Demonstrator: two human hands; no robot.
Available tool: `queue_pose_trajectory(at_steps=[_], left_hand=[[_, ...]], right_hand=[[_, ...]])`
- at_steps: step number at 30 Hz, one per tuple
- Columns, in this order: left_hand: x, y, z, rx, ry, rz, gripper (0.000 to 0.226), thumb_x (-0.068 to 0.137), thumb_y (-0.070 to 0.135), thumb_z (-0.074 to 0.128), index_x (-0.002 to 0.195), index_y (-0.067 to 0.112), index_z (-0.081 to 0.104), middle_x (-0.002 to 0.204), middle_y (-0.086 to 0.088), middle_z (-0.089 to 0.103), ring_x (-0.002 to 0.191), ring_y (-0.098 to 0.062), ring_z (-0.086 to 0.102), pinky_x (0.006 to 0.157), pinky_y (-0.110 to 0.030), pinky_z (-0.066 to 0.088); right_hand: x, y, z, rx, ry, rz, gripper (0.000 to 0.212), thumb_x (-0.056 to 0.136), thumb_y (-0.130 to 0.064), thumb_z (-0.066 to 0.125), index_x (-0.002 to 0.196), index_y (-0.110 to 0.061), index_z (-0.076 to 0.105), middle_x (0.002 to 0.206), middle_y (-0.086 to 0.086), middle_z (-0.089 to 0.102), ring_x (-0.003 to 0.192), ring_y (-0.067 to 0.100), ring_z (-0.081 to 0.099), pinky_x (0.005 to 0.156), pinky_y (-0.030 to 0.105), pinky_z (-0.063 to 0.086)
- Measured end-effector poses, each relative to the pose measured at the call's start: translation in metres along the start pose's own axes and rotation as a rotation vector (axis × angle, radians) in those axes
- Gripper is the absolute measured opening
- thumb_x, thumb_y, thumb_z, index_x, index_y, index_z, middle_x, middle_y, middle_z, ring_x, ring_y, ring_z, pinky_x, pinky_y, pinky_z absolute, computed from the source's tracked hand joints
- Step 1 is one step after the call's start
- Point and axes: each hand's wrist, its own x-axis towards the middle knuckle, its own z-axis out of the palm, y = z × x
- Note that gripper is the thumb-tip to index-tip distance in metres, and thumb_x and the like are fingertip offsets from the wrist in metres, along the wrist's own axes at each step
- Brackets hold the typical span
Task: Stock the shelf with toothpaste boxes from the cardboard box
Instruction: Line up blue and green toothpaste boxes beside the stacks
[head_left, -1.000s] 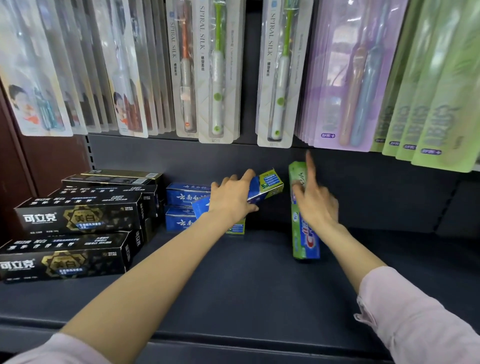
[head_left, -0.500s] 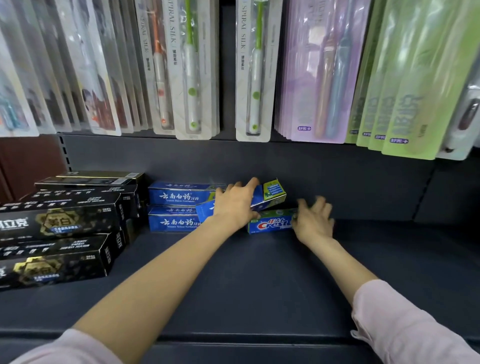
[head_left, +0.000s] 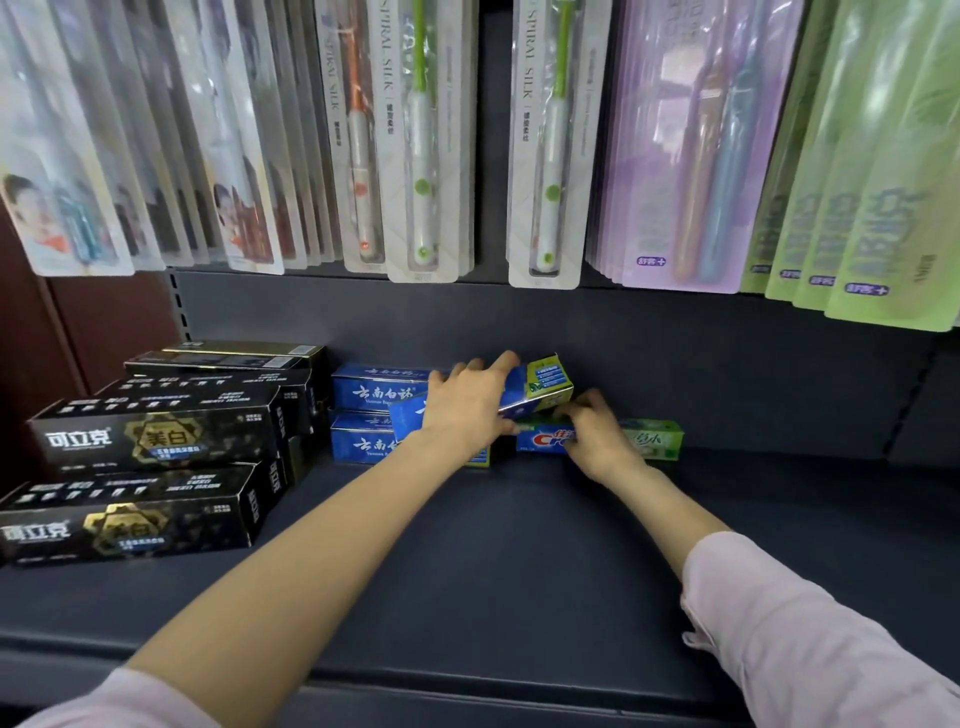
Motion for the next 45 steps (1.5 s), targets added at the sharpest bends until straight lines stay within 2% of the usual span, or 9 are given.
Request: queue_pose_trajectory(at_steps=[3,5,8,11,19,24,32,38,45], left_hand=[[-0.003,-0.009,-0.001,0.024,0.025,0.005,0.072,0.077,0.039,0.073,0.135,0.028,0.032,0.125,-0.007,0.053,0.121,-0.030,0.047,0.102,-0.046,0.032],[-0.004,-0.013,0.000,0.134,0.069,0.048,0.072,0.078,0.040,0.072,0.137,0.029,0.031,0.124,-0.006,0.053,0.119,-0.028,0.048,0.098,-0.043,0.034],[-0.006,-0.012,0.001,0.311,0.117,0.156,0.074,0.080,0.039,0.070,0.141,0.029,0.029,0.123,-0.005,0.051,0.116,-0.026,0.048,0.094,-0.040,0.035],[-0.006,-0.014,-0.002,0.325,0.121,0.181,0.073,0.080,0.040,0.069,0.140,0.028,0.029,0.121,-0.004,0.051,0.115,-0.025,0.049,0.092,-0.037,0.035],[-0.012,-0.061,-0.028,-0.089,-0.224,0.139,0.077,0.071,0.027,0.079,0.136,0.025,0.037,0.131,0.001,0.054,0.119,-0.022,0.052,0.100,-0.044,0.042],[-0.004,-0.086,-0.039,-0.136,-0.210,0.129,0.069,0.074,0.012,0.077,0.136,0.020,0.048,0.131,-0.002,0.058,0.120,-0.023,0.053,0.102,-0.038,0.043],[0.003,-0.104,-0.041,-0.036,-0.179,0.149,0.070,0.081,0.014,0.070,0.143,0.023,0.040,0.145,0.000,0.046,0.133,-0.023,0.042,0.109,-0.042,0.035],[-0.001,-0.100,-0.028,0.072,-0.103,0.076,0.050,0.088,0.001,0.055,0.134,0.021,0.053,0.138,-0.006,0.049,0.125,-0.028,0.048,0.104,-0.040,0.041],[-0.015,-0.090,-0.010,0.050,-0.001,-0.034,0.042,0.090,0.006,0.049,0.131,0.015,0.049,0.130,-0.010,0.050,0.121,-0.030,0.045,0.096,-0.043,0.044]], right_hand=[[0.001,-0.004,-0.019,0.235,0.017,0.032,0.043,0.087,0.004,0.051,0.127,-0.011,0.057,0.134,0.012,0.045,0.125,0.026,0.047,0.106,0.027,0.033],[-0.008,-0.013,-0.036,0.669,0.001,0.026,0.041,0.088,0.005,0.048,0.123,-0.013,0.057,0.127,0.010,0.055,0.120,0.024,0.053,0.102,0.029,0.039],[-0.019,-0.024,-0.048,1.064,-0.208,-0.051,0.039,0.090,-0.006,0.056,0.126,-0.018,0.052,0.117,0.005,0.059,0.109,0.019,0.059,0.098,0.031,0.047],[-0.019,-0.027,-0.045,0.828,-0.103,-0.046,0.041,0.085,-0.015,0.067,0.124,-0.020,0.056,0.115,0.004,0.063,0.105,0.019,0.062,0.095,0.034,0.051],[-0.021,-0.051,-0.035,1.012,0.082,-0.115,0.036,0.077,0.009,0.068,0.098,-0.020,0.066,0.095,0.003,0.068,0.086,0.008,0.064,0.077,0.026,0.056],[-0.016,-0.065,-0.017,1.088,0.099,-0.090,0.035,0.079,0.005,0.068,0.102,-0.021,0.065,0.095,0.000,0.068,0.089,0.009,0.064,0.075,0.020,0.056],[-0.010,-0.081,-0.008,1.108,0.166,-0.080,0.032,0.079,0.003,0.069,0.101,-0.020,0.065,0.091,-0.004,0.068,0.086,0.007,0.065,0.070,0.015,0.054],[-0.009,-0.092,0.005,0.457,0.171,-0.063,0.037,0.085,-0.005,0.065,0.119,-0.019,0.062,0.121,0.005,0.049,0.116,0.020,0.050,0.096,0.023,0.039],[-0.018,-0.098,0.009,0.312,0.118,-0.109,0.048,0.092,-0.006,0.054,0.137,-0.020,0.045,0.139,0.004,0.035,0.125,0.019,0.044,0.101,0.026,0.041]])
